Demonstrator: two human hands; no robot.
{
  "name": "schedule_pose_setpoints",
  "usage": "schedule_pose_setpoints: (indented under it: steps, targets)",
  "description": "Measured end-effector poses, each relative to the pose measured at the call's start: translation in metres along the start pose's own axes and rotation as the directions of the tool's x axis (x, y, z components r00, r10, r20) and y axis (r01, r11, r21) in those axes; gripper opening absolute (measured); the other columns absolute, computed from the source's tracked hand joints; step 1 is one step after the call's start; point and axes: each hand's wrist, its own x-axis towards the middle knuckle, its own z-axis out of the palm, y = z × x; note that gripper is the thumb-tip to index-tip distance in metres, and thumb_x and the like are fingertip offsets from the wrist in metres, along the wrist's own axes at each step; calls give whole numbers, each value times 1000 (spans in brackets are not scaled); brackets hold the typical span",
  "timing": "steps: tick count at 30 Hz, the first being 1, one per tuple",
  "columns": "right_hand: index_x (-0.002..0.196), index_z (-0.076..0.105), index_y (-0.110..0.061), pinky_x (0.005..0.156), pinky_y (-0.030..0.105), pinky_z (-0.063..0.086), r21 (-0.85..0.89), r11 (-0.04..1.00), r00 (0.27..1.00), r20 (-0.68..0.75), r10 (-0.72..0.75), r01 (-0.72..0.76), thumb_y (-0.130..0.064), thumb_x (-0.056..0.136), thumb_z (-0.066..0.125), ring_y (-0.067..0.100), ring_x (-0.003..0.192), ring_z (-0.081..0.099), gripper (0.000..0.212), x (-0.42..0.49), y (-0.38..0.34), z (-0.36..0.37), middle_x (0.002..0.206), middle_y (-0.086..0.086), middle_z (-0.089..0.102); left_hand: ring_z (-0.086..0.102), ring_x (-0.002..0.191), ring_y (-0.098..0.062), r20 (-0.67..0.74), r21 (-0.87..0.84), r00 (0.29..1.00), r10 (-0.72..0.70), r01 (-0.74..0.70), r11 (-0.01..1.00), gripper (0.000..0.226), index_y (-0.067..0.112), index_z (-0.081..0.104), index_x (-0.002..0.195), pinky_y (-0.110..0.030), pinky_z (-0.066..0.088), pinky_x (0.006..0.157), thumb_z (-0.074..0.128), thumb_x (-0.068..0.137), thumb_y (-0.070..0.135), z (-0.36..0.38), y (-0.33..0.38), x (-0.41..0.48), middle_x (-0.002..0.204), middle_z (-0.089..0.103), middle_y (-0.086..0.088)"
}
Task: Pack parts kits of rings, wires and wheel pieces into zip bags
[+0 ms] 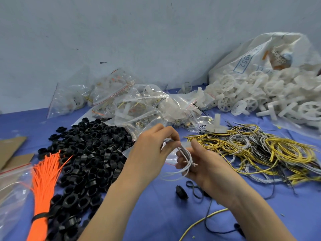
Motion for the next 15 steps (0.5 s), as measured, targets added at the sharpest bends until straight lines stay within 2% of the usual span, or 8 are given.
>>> schedule_pose_setpoints:
  steps: [2, 4, 7, 10, 11, 13, 15]
  targets:
    - [77, 74, -13, 62, 22, 50, 22, 1000, 999, 54, -4, 3, -18, 75, 75, 15, 71, 62, 6, 0, -1, 0, 73, 5, 62, 60, 72, -25, 3, -43, 1000, -23, 23, 999, 3, 14, 67, 86, -35, 45, 72, 69, 88, 16, 0, 1, -1, 81, 65, 1]
    - [77, 73, -11, 63, 23, 51, 87, 996, 995, 103, 6, -15, -10, 73, 65, 17, 71, 62, 9, -1, -2, -1, 73, 5, 60, 61, 70, -20, 43, -185, 992, -121, 127, 974, 6, 18, 65, 84, -27, 47, 68, 68, 88, 17, 0, 3, -1, 72, 67, 4]
    - [78, 70, -9, 68, 26, 51, 168, 985, 979, 202, -11, -23, -6, 73, 63, 19, 72, 61, 9, -1, -7, -4, 72, 5, 58, 53, 57, -14, 117, -405, 946, -303, 324, 855, 10, 22, 69, 77, -23, 42, 59, 69, 87, 23, 0, 5, 0, 60, 61, 7]
    - [82, 70, -10, 73, 27, 51, 234, 972, 952, 300, -65, -7, -11, 70, 77, 18, 72, 62, 14, -1, -8, -8, 73, 2, 61, 39, 49, -7, 259, -495, 873, -414, 488, 719, 26, 19, 67, 66, -15, 35, 49, 67, 81, 40, -2, 3, 0, 54, 50, 14]
    - [83, 70, -10, 74, 27, 51, 258, 966, 942, 324, -89, 3, -15, 70, 80, 18, 73, 62, 17, -1, -7, -9, 74, 1, 61, 40, 50, -7, 333, -551, 838, -433, 545, 631, 29, 18, 66, 66, -15, 35, 48, 67, 75, 45, -4, 4, 0, 55, 51, 12]
    - [84, 70, -9, 73, 26, 50, 327, 945, 927, 350, -133, 12, -16, 72, 80, 17, 71, 62, 17, 0, -5, -9, 76, 2, 62, 47, 52, -7, 494, -683, 757, -428, 642, 347, 35, 12, 62, 76, -18, 38, 50, 71, 63, 44, -4, 5, 2, 57, 54, 7]
    - [85, 70, -7, 69, 25, 51, 424, 906, 922, 354, -158, -8, -12, 72, 79, 15, 64, 61, 17, 1, -3, -7, 75, 3, 62, 49, 63, -14, 623, -729, 685, -377, 683, 35, 47, 4, 55, 90, -28, 45, 66, 77, 60, 34, -2, 3, 3, 64, 52, 0]
